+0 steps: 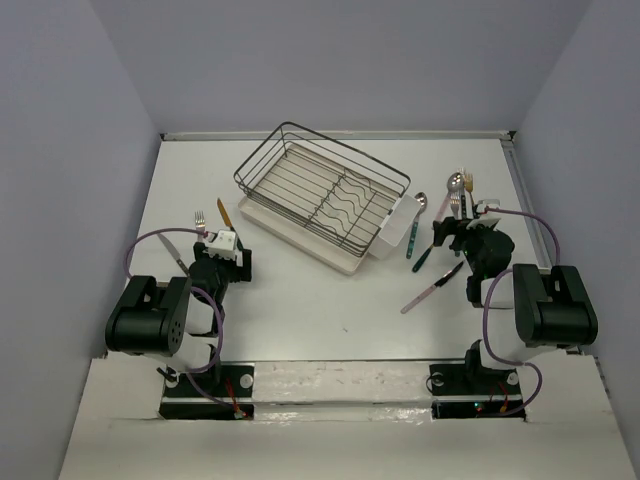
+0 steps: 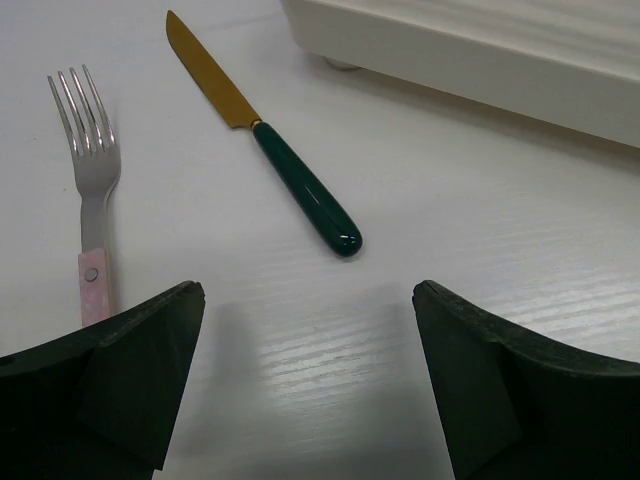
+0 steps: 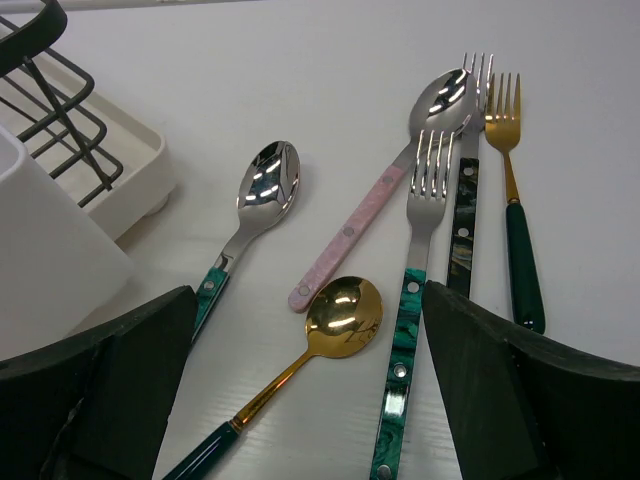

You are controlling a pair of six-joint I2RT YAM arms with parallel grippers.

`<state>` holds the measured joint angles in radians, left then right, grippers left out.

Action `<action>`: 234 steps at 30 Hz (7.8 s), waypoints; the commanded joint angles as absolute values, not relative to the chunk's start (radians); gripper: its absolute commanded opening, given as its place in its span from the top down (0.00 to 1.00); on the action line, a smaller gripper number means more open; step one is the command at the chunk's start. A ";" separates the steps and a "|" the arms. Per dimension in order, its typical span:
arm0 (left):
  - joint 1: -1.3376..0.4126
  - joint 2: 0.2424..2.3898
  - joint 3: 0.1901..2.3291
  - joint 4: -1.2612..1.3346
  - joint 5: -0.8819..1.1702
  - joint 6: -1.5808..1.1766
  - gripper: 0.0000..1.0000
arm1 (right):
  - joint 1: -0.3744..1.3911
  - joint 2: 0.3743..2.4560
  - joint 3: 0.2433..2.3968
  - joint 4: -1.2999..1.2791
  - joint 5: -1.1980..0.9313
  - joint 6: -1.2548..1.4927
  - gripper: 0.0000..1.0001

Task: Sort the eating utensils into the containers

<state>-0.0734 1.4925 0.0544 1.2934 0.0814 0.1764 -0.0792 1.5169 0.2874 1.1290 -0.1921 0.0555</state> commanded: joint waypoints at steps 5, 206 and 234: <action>-0.101 1.494 -0.054 2.071 0.055 0.221 0.01 | -0.081 1.421 0.404 0.948 -0.098 0.077 0.00; -0.707 1.344 0.644 1.309 -0.043 0.230 0.11 | -0.124 1.942 1.499 -0.657 -0.012 0.161 0.58; -0.673 1.313 0.572 1.299 -0.048 0.209 0.11 | -0.086 2.121 1.548 -0.729 0.061 0.135 0.83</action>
<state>-0.6777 1.3441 0.5945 1.2289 -0.0307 0.1932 -0.0952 2.0872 1.5578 -0.6754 0.0532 0.1486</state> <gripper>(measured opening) 0.888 0.361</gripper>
